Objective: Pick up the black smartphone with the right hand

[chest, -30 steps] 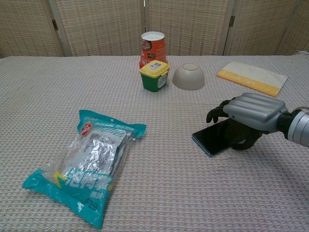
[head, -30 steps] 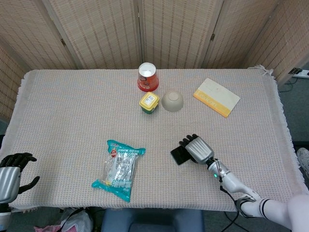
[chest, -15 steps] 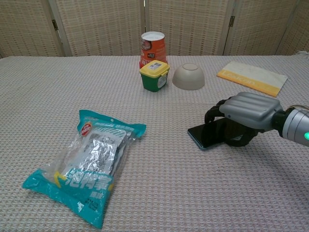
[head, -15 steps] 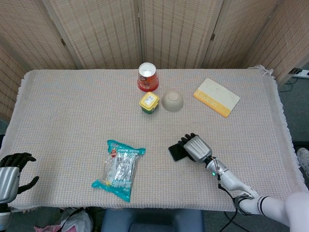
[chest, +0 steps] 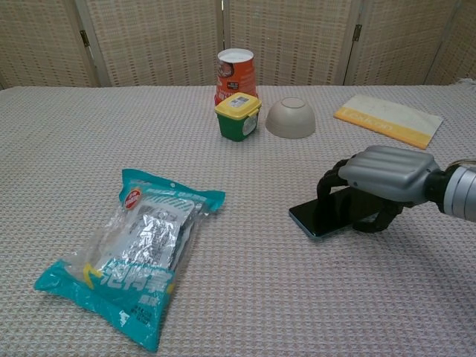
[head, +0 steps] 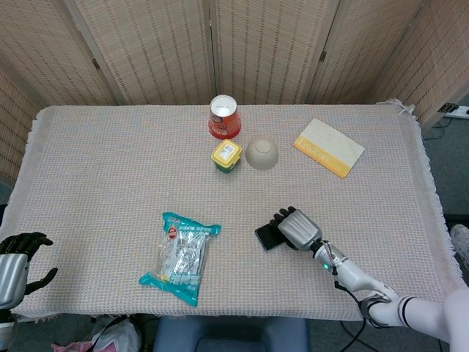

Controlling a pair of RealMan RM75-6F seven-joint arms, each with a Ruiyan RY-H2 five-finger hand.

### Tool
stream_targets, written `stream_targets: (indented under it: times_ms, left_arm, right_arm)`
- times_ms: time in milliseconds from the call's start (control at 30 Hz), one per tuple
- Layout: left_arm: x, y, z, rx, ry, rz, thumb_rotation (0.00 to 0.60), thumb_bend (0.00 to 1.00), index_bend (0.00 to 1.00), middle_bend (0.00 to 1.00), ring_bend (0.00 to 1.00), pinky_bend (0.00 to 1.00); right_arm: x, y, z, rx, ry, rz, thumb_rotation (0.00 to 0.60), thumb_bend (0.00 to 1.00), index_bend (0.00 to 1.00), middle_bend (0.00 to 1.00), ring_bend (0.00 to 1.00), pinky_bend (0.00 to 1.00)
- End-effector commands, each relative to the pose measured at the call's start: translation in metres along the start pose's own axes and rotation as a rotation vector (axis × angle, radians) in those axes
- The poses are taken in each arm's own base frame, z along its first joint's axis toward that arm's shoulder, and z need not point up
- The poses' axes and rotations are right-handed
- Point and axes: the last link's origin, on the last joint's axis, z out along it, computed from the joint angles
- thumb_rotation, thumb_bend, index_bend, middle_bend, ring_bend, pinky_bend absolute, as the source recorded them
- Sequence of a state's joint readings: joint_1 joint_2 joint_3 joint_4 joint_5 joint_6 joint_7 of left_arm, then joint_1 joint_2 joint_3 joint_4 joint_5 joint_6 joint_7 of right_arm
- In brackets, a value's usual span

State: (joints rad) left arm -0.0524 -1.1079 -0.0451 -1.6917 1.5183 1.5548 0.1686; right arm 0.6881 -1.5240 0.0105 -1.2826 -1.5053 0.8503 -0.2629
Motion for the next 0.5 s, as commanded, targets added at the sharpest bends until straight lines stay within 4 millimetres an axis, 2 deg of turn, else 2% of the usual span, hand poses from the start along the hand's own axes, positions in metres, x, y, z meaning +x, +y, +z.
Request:
stream_targets:
  times_ms: [33,233,500]
  left_arm:
    - [0.000,-0.001,0.000,0.001,0.002,-0.002,0.600,0.20,0.40,0.33,0.27,0.26]
    - [0.000,-0.003,-0.001,0.006,0.001,-0.003,0.600,0.20,0.40,0.33,0.27,0.26]
    - [0.000,0.000,0.000,-0.003,0.002,-0.003,0.600,0.20,0.40,0.33,0.27,0.26]
  right_arm:
    - [0.005,0.000,-0.011,0.013,-0.028,0.030,0.600,0.51,0.34,0.33,0.21,0.30]
    - [0.019,0.005,-0.030,0.026,-0.091,0.086,0.600,0.54,0.35,0.34,0.21,0.30]
    - [0.027,0.007,-0.011,-0.003,-0.053,0.084,0.600,0.54,0.35,0.35,0.22,0.30]
